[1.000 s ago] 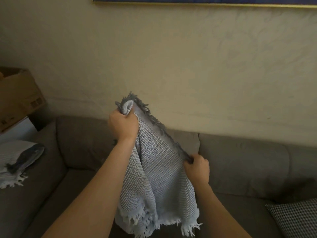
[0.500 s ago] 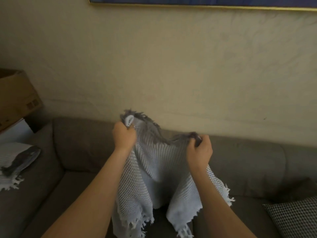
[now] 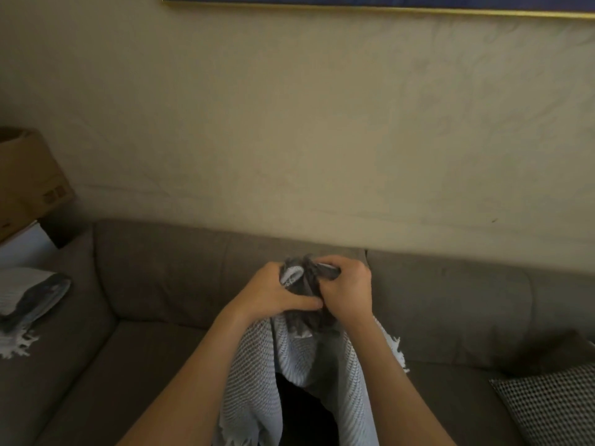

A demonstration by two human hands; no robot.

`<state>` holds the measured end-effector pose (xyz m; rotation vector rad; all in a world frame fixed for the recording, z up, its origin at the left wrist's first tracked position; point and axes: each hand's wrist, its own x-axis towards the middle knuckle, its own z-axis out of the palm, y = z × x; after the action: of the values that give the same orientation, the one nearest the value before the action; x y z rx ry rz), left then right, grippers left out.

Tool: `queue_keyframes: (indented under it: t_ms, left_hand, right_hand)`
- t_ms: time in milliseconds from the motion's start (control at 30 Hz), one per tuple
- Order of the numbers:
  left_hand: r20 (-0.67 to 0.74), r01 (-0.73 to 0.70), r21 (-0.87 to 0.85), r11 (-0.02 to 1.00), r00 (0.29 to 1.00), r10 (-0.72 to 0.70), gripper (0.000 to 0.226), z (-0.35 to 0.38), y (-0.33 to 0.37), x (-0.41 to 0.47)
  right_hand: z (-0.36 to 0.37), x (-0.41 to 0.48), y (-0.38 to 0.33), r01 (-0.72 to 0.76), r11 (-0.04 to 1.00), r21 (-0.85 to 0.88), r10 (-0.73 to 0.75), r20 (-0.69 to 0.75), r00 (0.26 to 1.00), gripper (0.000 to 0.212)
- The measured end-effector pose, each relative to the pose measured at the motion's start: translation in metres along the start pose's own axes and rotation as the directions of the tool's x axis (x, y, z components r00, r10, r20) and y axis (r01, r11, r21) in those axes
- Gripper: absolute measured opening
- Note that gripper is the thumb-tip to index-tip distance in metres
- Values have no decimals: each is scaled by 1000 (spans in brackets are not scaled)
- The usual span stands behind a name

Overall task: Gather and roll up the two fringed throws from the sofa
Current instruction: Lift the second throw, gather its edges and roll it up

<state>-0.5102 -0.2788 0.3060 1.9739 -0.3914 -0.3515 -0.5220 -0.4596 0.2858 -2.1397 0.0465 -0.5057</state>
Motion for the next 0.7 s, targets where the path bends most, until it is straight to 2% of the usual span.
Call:
queue_keyframes:
  t_ms: [100, 167, 233, 300, 400, 467, 533, 633, 700]
  left_hand:
    - [-28, 26, 68, 997, 999, -24, 54, 3, -7, 1]
    - [-190, 49, 97, 994, 981, -30, 58, 9, -9, 1]
    - [-280, 46, 96, 994, 960, -17, 37, 13, -10, 4]
    - [-243, 17, 81, 997, 970, 3, 7, 14, -8, 7]
    - [-266, 3, 106, 994, 964, 26, 9, 13, -8, 9]
    - [-356, 17, 79, 997, 934, 12, 10, 11, -8, 12]
    - [-443, 42, 51, 998, 896, -15, 16, 8, -8, 15]
    - [-532, 43, 67, 997, 847, -1, 19, 1, -6, 15]
    - [-627, 26, 70, 997, 778, 24, 16, -5, -2, 13]
  right_hand:
    - [-4, 1, 2, 7, 1000, 11, -8, 46, 999, 17]
    - [-3, 0, 2, 13, 999, 32, -15, 49, 999, 12]
    - [1, -2, 1, 28, 998, 51, -30, 37, 999, 20]
    - [3, -2, 0, 38, 999, 26, -39, 33, 999, 31]
    - [3, -3, -2, 22, 998, 63, -25, 44, 999, 26]
    - [2, -4, -1, 29, 993, 112, -39, 91, 995, 22]
    - [2, -6, 6, 60, 995, 86, -73, 161, 984, 26]
    - [0, -13, 23, 85, 996, 6, -84, 265, 961, 47]
    - [-4, -16, 33, 54, 998, -23, -44, 324, 945, 53]
